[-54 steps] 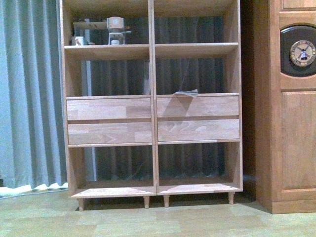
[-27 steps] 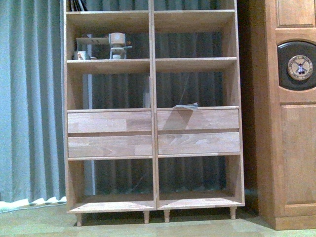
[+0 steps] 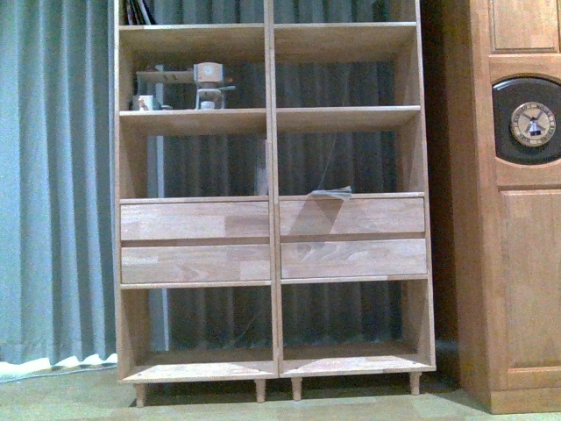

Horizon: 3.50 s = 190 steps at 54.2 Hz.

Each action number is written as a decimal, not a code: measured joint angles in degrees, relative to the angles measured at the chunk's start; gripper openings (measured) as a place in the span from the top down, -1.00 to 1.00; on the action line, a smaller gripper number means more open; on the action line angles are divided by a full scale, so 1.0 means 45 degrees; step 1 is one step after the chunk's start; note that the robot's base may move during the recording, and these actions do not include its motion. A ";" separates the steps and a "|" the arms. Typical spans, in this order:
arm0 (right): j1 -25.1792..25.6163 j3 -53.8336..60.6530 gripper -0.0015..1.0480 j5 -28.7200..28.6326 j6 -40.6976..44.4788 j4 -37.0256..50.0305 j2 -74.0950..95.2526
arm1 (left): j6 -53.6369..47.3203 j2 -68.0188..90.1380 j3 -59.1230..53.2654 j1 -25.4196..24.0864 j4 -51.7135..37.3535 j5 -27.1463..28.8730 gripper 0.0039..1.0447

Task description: Organize books on shelf

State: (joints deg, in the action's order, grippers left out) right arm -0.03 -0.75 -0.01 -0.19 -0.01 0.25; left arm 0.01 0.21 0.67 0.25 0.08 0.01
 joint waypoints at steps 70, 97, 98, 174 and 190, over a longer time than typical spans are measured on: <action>0.0000 0.0000 -0.86 0.0010 0.0000 0.0000 0.0005 | 0.0000 0.0000 0.0000 0.0000 0.0000 -0.0005 -0.86; 0.0000 0.0000 -0.86 0.0005 0.0000 0.0000 0.0005 | 0.0000 0.0000 0.0000 0.0000 0.0000 -0.0005 -0.86; 0.0000 0.0000 -0.86 0.0000 0.0005 0.0000 0.0005 | 0.0000 0.0000 0.0000 0.0000 0.0000 -0.0010 -0.86; 0.0000 0.0000 -0.86 0.0005 0.0000 0.0000 0.0005 | 0.0000 -0.0010 0.0000 0.0000 0.0000 -0.0005 -0.86; 0.0000 0.0000 -0.86 0.0005 0.0005 -0.0005 0.0000 | 0.0000 -0.0010 0.0000 0.0000 0.0000 0.0000 -0.86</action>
State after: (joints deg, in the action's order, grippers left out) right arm -0.03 -0.75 0.01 -0.16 -0.03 0.25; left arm 0.01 0.16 0.67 0.25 0.08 0.01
